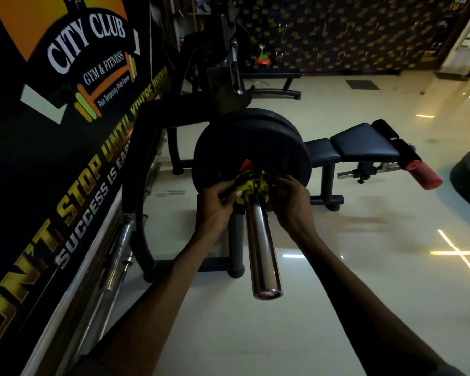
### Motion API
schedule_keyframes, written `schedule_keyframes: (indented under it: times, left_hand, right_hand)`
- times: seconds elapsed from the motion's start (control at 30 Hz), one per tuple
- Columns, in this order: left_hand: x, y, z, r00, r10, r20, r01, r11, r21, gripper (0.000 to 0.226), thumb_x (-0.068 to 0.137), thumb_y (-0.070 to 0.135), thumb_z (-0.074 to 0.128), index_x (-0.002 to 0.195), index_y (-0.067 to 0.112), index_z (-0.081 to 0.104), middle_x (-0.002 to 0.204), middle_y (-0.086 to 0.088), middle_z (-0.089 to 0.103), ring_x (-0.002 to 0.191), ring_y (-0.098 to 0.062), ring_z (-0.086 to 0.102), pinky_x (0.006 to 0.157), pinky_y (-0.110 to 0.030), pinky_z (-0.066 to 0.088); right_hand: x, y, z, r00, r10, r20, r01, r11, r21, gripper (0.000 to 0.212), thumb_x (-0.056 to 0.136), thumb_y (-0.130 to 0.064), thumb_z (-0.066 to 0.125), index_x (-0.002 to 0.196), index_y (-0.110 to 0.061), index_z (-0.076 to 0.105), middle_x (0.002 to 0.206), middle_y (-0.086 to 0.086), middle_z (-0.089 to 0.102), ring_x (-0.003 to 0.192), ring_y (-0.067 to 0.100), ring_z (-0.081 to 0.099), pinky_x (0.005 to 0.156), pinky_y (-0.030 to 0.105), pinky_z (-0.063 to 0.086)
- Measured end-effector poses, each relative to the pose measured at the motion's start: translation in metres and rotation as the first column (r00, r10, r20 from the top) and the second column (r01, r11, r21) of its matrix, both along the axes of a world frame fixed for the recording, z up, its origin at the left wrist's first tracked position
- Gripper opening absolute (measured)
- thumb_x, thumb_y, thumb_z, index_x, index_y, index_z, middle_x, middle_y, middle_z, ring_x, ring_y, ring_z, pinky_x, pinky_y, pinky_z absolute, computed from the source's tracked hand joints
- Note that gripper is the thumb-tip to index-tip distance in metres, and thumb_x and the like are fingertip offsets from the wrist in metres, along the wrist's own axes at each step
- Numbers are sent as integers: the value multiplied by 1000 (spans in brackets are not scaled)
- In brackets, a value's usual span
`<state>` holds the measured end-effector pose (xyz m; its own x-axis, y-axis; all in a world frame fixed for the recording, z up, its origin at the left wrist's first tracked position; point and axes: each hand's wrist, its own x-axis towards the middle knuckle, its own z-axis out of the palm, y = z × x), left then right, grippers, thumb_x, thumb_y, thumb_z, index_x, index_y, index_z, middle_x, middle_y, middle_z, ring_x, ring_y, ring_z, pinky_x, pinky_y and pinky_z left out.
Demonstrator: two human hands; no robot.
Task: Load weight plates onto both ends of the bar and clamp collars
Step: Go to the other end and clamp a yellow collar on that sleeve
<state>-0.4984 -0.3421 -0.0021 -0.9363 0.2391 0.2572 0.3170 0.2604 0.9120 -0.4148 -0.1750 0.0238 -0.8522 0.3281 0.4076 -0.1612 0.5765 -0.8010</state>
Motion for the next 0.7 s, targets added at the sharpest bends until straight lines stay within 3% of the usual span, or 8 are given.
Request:
schedule_keyframes:
  times: [0.13, 0.23, 0.3, 0.43, 0.5, 0.6, 0.7]
  left_hand:
    - [-10, 3, 2, 1000, -14, 1, 14, 1000, -6, 34, 95, 7, 73, 128, 8, 70, 111, 14, 65, 104, 3, 59, 81, 2, 45]
    - [-13, 3, 0, 1000, -23, -2, 23, 1000, -6, 33, 94, 4, 73, 127, 7, 71, 106, 20, 64, 100, 8, 60, 82, 0, 47]
    - [-14, 3, -1, 1000, -21, -6, 21, 1000, -15, 32, 94, 2, 72, 126, 6, 71, 104, 26, 63, 97, 10, 60, 81, 1, 46]
    - [-15, 3, 1, 999, -7, -38, 6, 1000, -31, 31, 93, 2, 73, 124, 6, 73, 102, 28, 64, 97, 10, 62, 83, 1, 47]
    - [-14, 2, 2, 998, -10, -60, 7, 999, -50, 32, 93, 5, 74, 124, 8, 73, 104, 22, 68, 104, 0, 67, 91, -7, 51]
    - [-7, 3, 10, 1000, -6, -16, 6, 1000, 4, 41, 92, 0, 73, 132, 6, 66, 114, 4, 70, 116, -19, 67, 100, -30, 57]
    - [2, 0, 20, 973, 7, -229, -35, 992, -119, 63, 93, 2, 71, 151, 12, 49, 148, -11, 55, 135, -20, 53, 111, -29, 47]
  right_hand:
    - [-6, 0, -3, 996, 41, -78, -43, 999, -22, 43, 88, -1, 73, 131, -7, 67, 130, -1, 61, 104, 8, 68, 84, 23, 61]
    - [-10, -2, -7, 992, 28, -124, -15, 995, 100, 44, 92, -7, 72, 135, -12, 65, 133, -5, 57, 112, -4, 59, 92, 13, 53]
    - [-13, -3, -7, 995, 53, -89, -34, 979, 203, 47, 97, -12, 65, 143, -17, 58, 142, 2, 53, 124, 4, 53, 99, 15, 50]
    - [-17, 1, 2, 993, 98, 63, -115, 917, 381, 56, 98, -30, 55, 153, -25, 45, 145, 10, 46, 132, 29, 47, 105, 39, 51]
    - [-19, 2, 9, 985, 107, 133, -155, 886, 437, 61, 97, -26, 65, 154, -28, 44, 147, 12, 42, 134, 32, 42, 106, 43, 50]
    - [-22, 5, 18, 968, 128, 216, -213, 875, 436, 61, 96, -26, 68, 153, -30, 46, 150, 12, 38, 139, 34, 37, 112, 45, 46]
    - [-24, 8, 25, 965, 133, 227, -224, 869, 441, 58, 97, -21, 67, 151, -28, 50, 142, 9, 41, 132, 29, 42, 108, 42, 49]
